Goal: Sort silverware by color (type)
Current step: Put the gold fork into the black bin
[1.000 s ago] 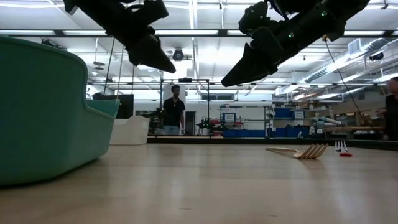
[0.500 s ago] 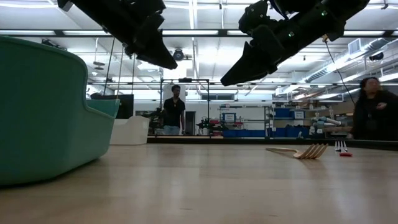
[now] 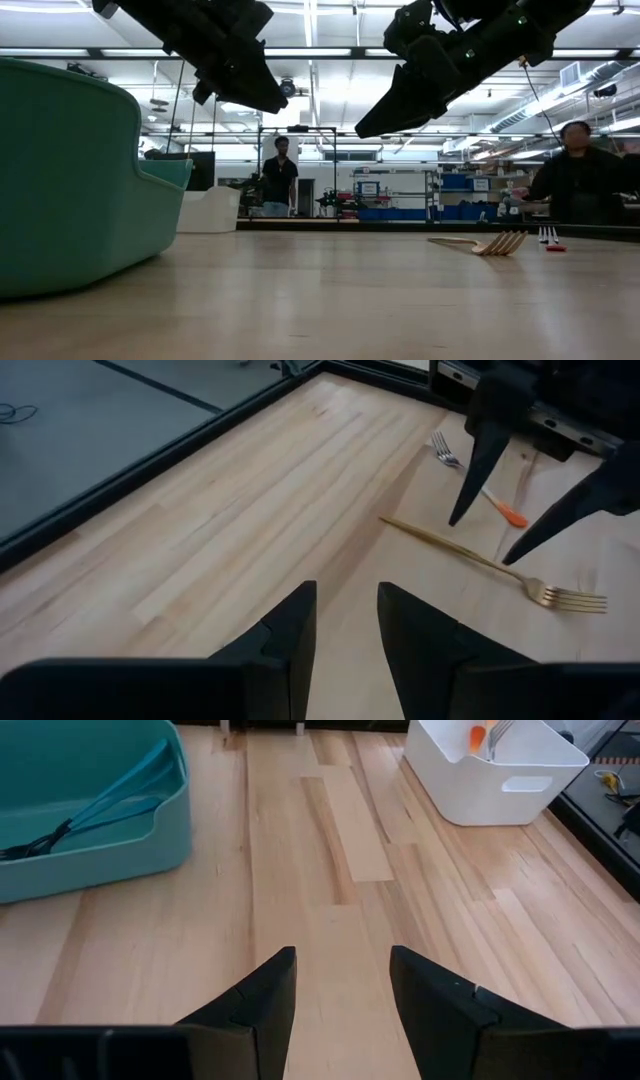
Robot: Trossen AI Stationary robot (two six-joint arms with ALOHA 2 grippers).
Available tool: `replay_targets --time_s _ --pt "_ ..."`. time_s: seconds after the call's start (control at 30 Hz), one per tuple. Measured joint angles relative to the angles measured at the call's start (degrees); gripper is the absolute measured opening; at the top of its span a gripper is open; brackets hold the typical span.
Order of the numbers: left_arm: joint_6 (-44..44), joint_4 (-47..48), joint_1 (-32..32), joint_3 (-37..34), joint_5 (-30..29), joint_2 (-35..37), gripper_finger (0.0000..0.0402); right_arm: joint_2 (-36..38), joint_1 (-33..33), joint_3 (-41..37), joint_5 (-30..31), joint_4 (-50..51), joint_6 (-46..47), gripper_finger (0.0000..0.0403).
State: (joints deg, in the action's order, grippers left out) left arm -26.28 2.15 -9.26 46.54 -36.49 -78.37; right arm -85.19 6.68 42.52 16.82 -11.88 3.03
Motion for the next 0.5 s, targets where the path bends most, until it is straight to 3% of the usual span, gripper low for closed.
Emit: replay_targets --time_s 0.5 --pt "1.4 0.1 0.0 0.0 0.4 0.0 0.0117 3.6 -0.1 0.0 -2.8 -1.9 6.0 0.0148"
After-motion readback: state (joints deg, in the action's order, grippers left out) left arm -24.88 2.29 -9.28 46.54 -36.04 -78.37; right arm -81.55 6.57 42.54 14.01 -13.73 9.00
